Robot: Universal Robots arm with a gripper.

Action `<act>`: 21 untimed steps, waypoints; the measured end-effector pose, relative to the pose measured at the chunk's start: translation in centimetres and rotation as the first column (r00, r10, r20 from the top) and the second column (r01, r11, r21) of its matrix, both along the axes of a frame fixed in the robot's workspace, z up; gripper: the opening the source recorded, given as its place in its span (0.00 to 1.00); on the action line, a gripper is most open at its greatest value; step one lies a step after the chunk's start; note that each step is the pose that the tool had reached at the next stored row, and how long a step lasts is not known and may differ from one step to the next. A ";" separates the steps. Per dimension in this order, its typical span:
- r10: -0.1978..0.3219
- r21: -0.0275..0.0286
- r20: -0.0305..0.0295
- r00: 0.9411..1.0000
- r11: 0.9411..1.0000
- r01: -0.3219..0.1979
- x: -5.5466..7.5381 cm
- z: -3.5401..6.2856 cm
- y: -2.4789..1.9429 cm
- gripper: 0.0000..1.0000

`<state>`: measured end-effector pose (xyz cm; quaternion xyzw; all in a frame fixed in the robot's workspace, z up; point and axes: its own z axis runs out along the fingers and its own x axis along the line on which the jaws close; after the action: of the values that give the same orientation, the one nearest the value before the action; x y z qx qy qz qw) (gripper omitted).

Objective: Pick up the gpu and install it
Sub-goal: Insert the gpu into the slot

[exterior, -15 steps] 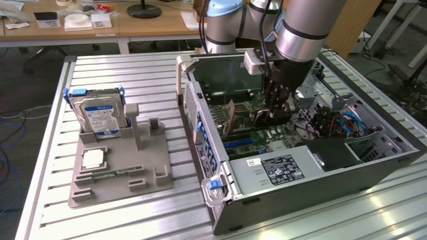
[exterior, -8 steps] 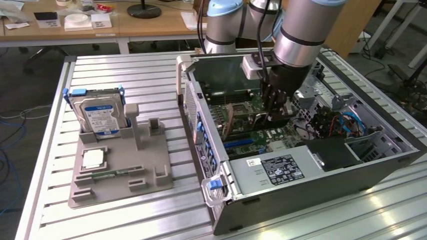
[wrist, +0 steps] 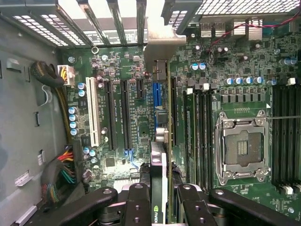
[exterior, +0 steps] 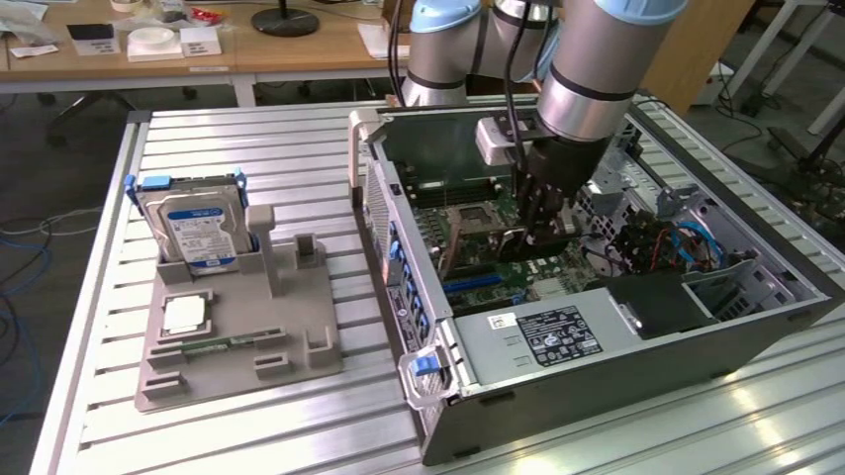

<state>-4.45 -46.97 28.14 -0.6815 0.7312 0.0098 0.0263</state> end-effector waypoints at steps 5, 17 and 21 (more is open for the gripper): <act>0.000 0.000 0.000 1.000 1.000 0.000 -0.3 -0.10 0.00 0.27; 0.000 0.000 0.000 1.000 1.000 0.000 -0.9 -0.81 0.00 0.27; 0.000 0.000 0.000 1.000 1.000 0.000 -1.4 -0.92 0.01 0.27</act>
<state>-5.88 -46.97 27.22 -0.6815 0.7313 0.0098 0.0264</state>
